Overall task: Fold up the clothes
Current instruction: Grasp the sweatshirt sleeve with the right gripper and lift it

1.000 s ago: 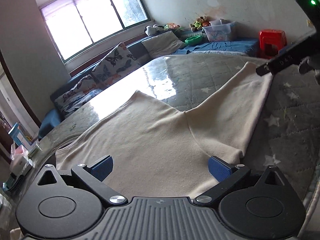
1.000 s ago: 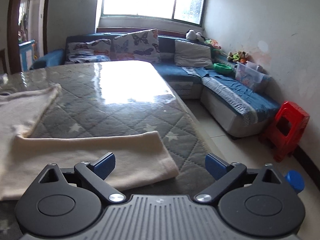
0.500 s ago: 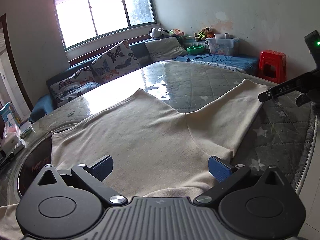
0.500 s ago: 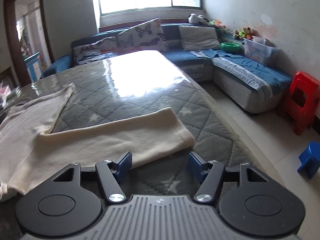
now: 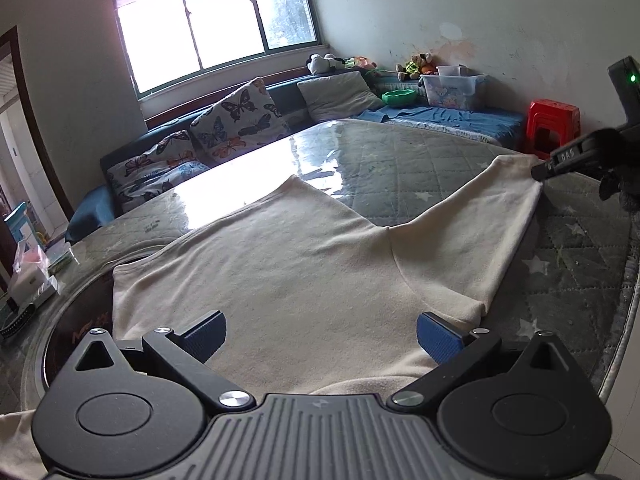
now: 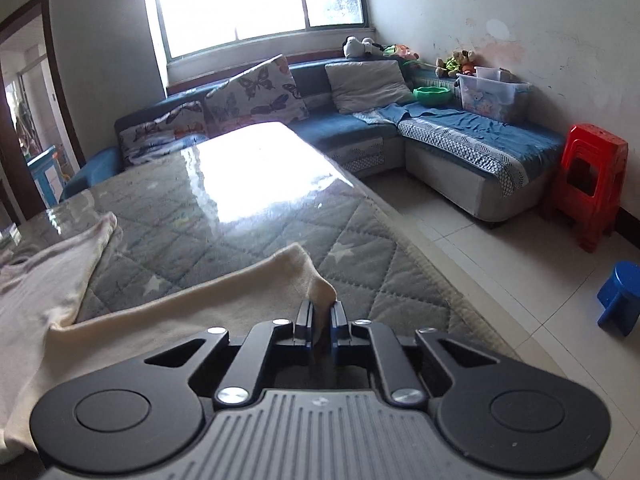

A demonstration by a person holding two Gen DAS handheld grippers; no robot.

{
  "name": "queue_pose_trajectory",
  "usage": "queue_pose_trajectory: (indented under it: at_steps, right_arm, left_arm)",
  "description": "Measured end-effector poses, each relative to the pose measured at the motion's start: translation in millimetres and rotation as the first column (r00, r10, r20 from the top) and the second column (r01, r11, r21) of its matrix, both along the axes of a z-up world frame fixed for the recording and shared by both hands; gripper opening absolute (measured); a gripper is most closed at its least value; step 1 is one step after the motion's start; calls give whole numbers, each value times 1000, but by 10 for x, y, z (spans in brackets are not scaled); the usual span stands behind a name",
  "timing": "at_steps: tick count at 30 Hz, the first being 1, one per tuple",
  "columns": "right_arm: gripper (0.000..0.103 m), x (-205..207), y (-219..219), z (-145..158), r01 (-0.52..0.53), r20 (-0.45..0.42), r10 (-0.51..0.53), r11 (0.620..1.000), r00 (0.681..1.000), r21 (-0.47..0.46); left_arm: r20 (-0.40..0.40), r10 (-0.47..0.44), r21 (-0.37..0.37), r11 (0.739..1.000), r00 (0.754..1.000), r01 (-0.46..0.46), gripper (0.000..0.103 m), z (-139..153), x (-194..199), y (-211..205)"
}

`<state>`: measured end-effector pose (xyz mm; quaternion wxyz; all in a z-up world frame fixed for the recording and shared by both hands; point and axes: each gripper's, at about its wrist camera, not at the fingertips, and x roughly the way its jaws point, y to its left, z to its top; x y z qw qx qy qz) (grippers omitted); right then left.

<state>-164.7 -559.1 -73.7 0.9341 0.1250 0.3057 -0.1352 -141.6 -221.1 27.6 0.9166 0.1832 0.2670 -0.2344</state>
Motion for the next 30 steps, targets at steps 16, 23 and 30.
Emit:
queue_pose_trajectory:
  at_steps: [16,23,30]
  right_arm:
    - [6,22,39,350,-43,80,42,999,996,15]
    - [6,3,408,895,-171,162,176,984,971,-42]
    - [6,120,1259,1269,-377,187,395,918,900,-124]
  left_arm:
    - [-9,-53,10,999,999,54,103,-23,-7,-96]
    - [9,44,-56,997,999,-44,103,146,25,341]
    - [23,154,-87,985,988,-151,103,158,3,880]
